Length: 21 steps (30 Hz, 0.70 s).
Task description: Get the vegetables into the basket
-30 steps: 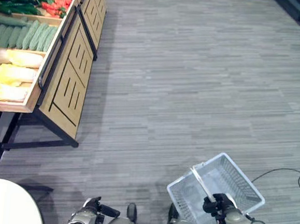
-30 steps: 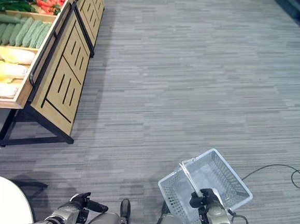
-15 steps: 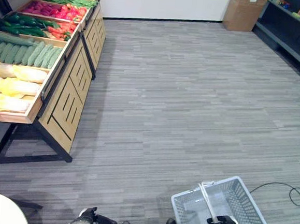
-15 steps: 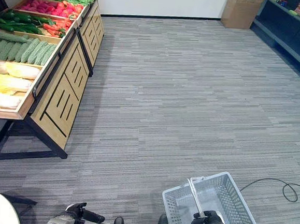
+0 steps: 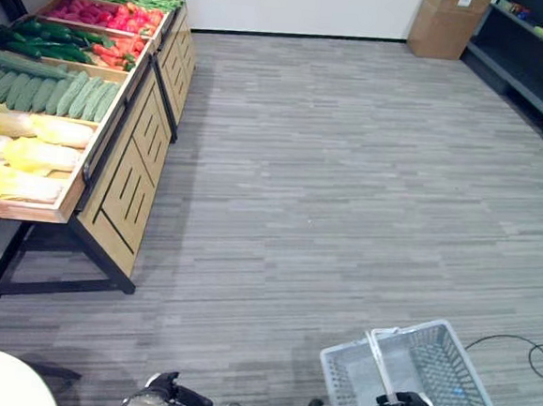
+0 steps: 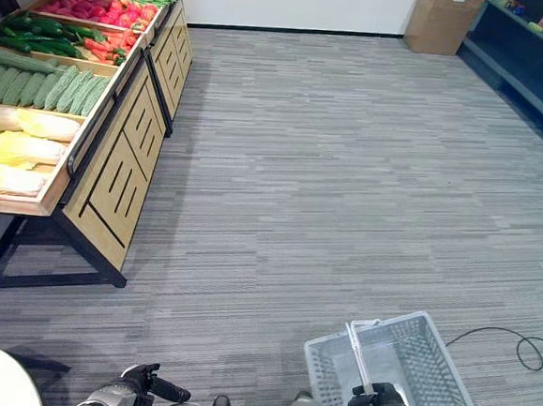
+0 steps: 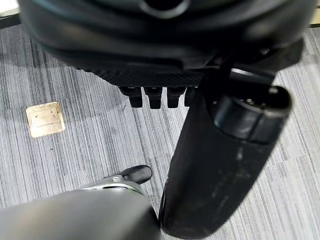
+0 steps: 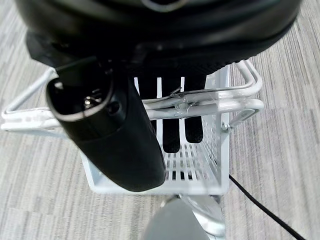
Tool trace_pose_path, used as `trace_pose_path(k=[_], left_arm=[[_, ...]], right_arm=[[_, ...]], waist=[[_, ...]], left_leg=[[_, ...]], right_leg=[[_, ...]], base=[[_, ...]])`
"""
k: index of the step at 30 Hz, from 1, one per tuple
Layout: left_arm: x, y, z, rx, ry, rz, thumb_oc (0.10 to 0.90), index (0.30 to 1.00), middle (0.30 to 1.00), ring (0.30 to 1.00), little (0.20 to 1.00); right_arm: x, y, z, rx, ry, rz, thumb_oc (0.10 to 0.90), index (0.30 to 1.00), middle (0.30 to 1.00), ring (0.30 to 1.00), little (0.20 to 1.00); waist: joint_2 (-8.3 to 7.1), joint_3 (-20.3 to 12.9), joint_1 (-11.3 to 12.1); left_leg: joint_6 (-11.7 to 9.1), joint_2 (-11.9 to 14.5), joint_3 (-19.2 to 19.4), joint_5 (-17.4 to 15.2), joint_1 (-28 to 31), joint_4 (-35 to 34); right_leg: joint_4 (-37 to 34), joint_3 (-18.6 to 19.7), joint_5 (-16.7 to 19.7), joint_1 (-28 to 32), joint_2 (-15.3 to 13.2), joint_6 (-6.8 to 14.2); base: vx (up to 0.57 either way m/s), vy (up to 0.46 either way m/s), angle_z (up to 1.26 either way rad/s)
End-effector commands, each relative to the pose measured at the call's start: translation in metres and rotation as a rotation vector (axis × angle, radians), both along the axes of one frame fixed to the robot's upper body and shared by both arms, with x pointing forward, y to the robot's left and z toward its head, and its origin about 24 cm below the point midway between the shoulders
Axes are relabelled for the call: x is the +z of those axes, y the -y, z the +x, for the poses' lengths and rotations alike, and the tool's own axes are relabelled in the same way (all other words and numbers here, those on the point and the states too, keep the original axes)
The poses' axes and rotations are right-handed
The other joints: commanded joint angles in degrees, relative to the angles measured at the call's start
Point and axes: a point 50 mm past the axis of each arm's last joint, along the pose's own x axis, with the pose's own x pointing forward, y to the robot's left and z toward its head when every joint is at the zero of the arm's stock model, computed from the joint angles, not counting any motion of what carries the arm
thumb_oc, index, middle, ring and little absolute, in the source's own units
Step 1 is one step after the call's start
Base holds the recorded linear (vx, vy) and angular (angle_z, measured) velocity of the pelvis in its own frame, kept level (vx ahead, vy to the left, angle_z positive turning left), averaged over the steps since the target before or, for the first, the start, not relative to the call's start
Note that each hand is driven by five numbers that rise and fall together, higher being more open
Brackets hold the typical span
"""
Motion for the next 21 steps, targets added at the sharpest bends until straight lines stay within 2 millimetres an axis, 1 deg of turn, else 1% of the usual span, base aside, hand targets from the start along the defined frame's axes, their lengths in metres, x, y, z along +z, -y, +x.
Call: trace_pose_path(k=[1, 2, 3, 4, 5, 6, 7, 8, 9, 11, 12, 14, 15, 16, 17, 18, 19, 20, 21], left_arm=[[0.005, -0.018, 0.004, 0.015, 0.008, 0.045, 0.900, 1.000, 1.000, 1.000, 1.000], [0.005, -0.019, 0.004, 0.015, 0.011, 0.046, 0.900, 1.000, 1.000, 1.000, 1.000], [0.005, -0.019, 0.004, 0.015, 0.011, 0.046, 0.900, 1.000, 1.000, 1.000, 1.000], [0.005, -0.020, 0.004, 0.010, 0.005, 0.051, 0.900, 1.000, 1.000, 1.000, 1.000], [0.005, -0.019, 0.004, 0.010, 0.005, 0.050, 0.900, 1.000, 1.000, 1.000, 1.000], [0.005, -0.020, 0.003, 0.007, -0.002, 0.054, 0.900, 1.000, 1.000, 1.000, 1.000], [0.006, -0.021, 0.004, 0.006, -0.003, 0.058, 0.900, 1.000, 1.000, 1.000, 1.000], [0.005, -0.021, 0.004, 0.003, -0.003, 0.058, 0.900, 1.000, 1.000, 1.000, 1.000], [0.005, -0.021, 0.004, 0.000, -0.005, 0.057, 0.900, 1.000, 1.000, 1.000, 1.000], [0.005, -0.020, 0.002, -0.006, -0.012, 0.057, 0.900, 1.000, 1.000, 1.000, 1.000], [0.004, -0.020, -0.001, -0.008, -0.025, 0.054, 0.900, 1.000, 1.000, 1.000, 1.000], [0.004, -0.020, -0.001, -0.008, -0.025, 0.054, 0.900, 1.000, 1.000, 1.000, 1.000], [0.002, -0.016, -0.004, -0.025, -0.037, 0.047, 0.900, 1.000, 1.000, 1.000, 1.000], [0.002, -0.016, -0.004, -0.025, -0.037, 0.047, 0.900, 1.000, 1.000, 1.000, 1.000], [0.001, -0.013, -0.003, -0.035, -0.037, 0.040, 0.900, 1.000, 1.000, 1.000, 1.000], [0.001, -0.011, -0.003, -0.039, -0.037, 0.038, 0.900, 1.000, 1.000, 1.000, 1.000], [0.000, -0.007, -0.004, -0.053, -0.043, 0.030, 0.900, 1.000, 1.000, 1.000, 1.000], [0.000, -0.007, -0.004, -0.053, -0.043, 0.029, 0.900, 1.000, 1.000, 1.000, 1.000], [-0.001, -0.006, -0.005, -0.054, -0.048, 0.027, 0.900, 1.000, 1.000, 1.000, 1.000]], right_arm=[[-0.003, -0.015, 0.007, -0.029, 0.050, 0.070, 0.400, 0.300, 0.300, 0.300, 0.300], [-0.003, -0.015, 0.007, -0.027, 0.050, 0.072, 0.400, 0.300, 0.300, 0.300, 0.300], [-0.003, -0.015, 0.007, -0.027, 0.050, 0.072, 0.400, 0.300, 0.300, 0.300, 0.300], [-0.003, -0.016, 0.007, -0.030, 0.052, 0.073, 0.400, 0.300, 0.300, 0.300, 0.300], [-0.003, -0.016, 0.007, -0.030, 0.052, 0.072, 0.400, 0.300, 0.300, 0.300, 0.300], [-0.003, -0.015, 0.007, -0.032, 0.052, 0.070, 0.400, 0.300, 0.300, 0.300, 0.300], [-0.003, -0.015, 0.006, -0.039, 0.055, 0.072, 0.400, 0.300, 0.300, 0.300, 0.300], [-0.003, -0.015, 0.005, -0.041, 0.055, 0.073, 0.400, 0.300, 0.300, 0.300, 0.300], [-0.004, -0.017, 0.004, -0.043, 0.051, 0.076, 0.400, 0.300, 0.300, 0.300, 0.300], [-0.006, -0.017, -0.001, -0.044, 0.040, 0.078, 0.400, 0.300, 0.300, 0.300, 0.300], [-0.007, -0.017, -0.006, -0.039, 0.023, 0.078, 0.400, 0.300, 0.300, 0.300, 0.300], [-0.007, -0.017, -0.006, -0.039, 0.023, 0.077, 0.400, 0.300, 0.300, 0.300, 0.300], [-0.007, -0.014, -0.012, -0.047, 0.012, 0.072, 0.400, 0.300, 0.300, 0.300, 0.300], [-0.007, -0.014, -0.012, -0.047, 0.012, 0.072, 0.400, 0.300, 0.300, 0.300, 0.300], [-0.007, -0.011, -0.015, -0.065, 0.014, 0.070, 0.400, 0.300, 0.300, 0.300, 0.300], [-0.007, -0.010, -0.016, -0.073, 0.014, 0.069, 0.400, 0.300, 0.300, 0.300, 0.300], [-0.007, -0.007, -0.021, -0.090, 0.005, 0.065, 0.400, 0.300, 0.300, 0.300, 0.300], [-0.007, -0.007, -0.021, -0.090, 0.005, 0.065, 0.400, 0.300, 0.300, 0.300, 0.300], [-0.007, -0.006, -0.023, -0.094, -0.001, 0.063, 0.400, 0.300, 0.300, 0.300, 0.300]], waist=[[-0.60, 3.10, -0.59], [-0.86, 3.37, -1.02], [-0.73, 3.45, -1.07], [-1.47, 4.12, -1.76], [-1.22, 4.28, -1.86], [-1.64, 4.63, -2.27], [-1.83, 5.60, -3.46], [-2.15, 5.86, -3.99], [-2.40, 5.96, -4.39], [-2.61, 5.76, -4.92], [-2.92, 5.26, -5.31], [-2.84, 5.29, -5.38], [-2.62, 4.59, -6.05], [-2.60, 4.59, -6.06], [-1.94, 4.01, -6.91], [-1.36, 3.62, -7.48], [0.09, 2.73, -8.30], [0.20, 2.69, -8.39], [0.78, 2.36, -8.67]], left_leg=[[-2.27, 0.23, -3.49, -4.05, -0.45, 2.02], [-2.61, 0.19, -3.91, -4.09, 0.19, 1.50], [-2.68, 0.35, -3.99, -4.22, 0.42, 1.42], [-3.11, -0.11, -4.71, -4.42, 1.36, 0.92], [-3.18, 0.16, -4.86, -4.60, 1.65, 0.89], [-3.37, -0.06, -5.17, -4.67, 2.10, 0.66], [-3.69, -0.12, -6.24, -5.60, 4.09, 0.34], [-3.82, -0.43, -6.48, -5.87, 4.66, 0.34], [-3.98, -0.55, -6.80, -6.44, 5.52, 0.24], [-4.21, -0.69, -7.07, -7.67, 6.88, 0.40], [-4.32, -0.95, -7.85, -8.93, 8.65, 0.55], [-4.34, -0.86, -7.92, -8.99, 8.70, 0.57], [-4.75, -0.59, -8.93, -10.11, 10.10, 1.13], [-4.76, -0.57, -8.94, -10.12, 10.11, 1.13], [-5.53, 0.24, -9.30, -10.62, 10.84, 1.38], [-6.20, 0.99, -9.59, -10.58, 11.04, 1.65], [-7.75, 2.74, -10.19, -9.00, 11.62, 2.63], [-7.79, 2.85, -10.27, -9.02, 11.61, 2.61], [-8.46, 3.65, -10.64, -8.04, 11.79, 3.02]], right_leg=[[-6.28, 4.29, 9.76, 2.86, -1.83, 4.43], [-8.95, 4.20, 9.44, 1.40, -0.53, 4.45], [-8.97, 4.05, 9.31, 1.65, -0.38, 4.41], [-14.55, 3.31, 10.73, -0.84, 0.70, 5.07], [-14.81, 3.02, 10.73, -0.36, 0.94, 5.04], [-16.99, 2.82, 11.66, -1.87, 1.49, 5.39], [-21.37, 1.44, 14.00, -4.76, 3.70, 6.17], [-22.96, 0.78, 14.81, -5.76, 4.22, 6.40], [-24.89, -0.73, 15.32, -6.55, 5.19, 6.57], [-26.30, -3.49, 16.02, -6.78, 6.25, 6.55], [-25.87, -5.19, 16.45, -6.82, 6.68, 5.88], [-25.87, -5.30, 16.40, -6.72, 6.72, 5.88], [-25.15, -5.25, 15.92, -6.22, 7.01, 4.66], [-25.15, -5.27, 15.92, -6.20, 7.01, 4.66], [-25.02, -4.35, 15.86, -5.66, 7.94, 3.58], [-24.74, -4.44, 15.43, -5.43, 8.37, 3.18], [-23.23, -5.11, 13.81, -5.37, 9.09, 1.97], [-23.17, -5.23, 13.71, -5.37, 9.13, 1.95], [-22.41, -5.51, 12.90, -5.29, 9.37, 1.42]], base=[[0.22, 0.036, 0.04], [0.18, 0.006, -0.11], [0.19, -0.056, -0.09], [0.13, -0.043, -0.01], [0.18, -0.059, 0.18], [0.24, -0.051, 0.35], [0.31, -0.048, 0.21], [0.34, -0.045, 0.31], [0.24, -0.030, 0.34], [0.29, -0.062, 0.55], [0.26, -0.067, 0.55], [0.18, -0.064, 0.55], [0.18, -0.073, 0.26], [0.32, -0.168, 0.13], [0.23, -0.149, 0.20], [0.41, -0.252, 0.72], [0.28, -0.159, 0.80], [0.26, -0.147, 0.72], [0.08, -0.044, 0.40]])
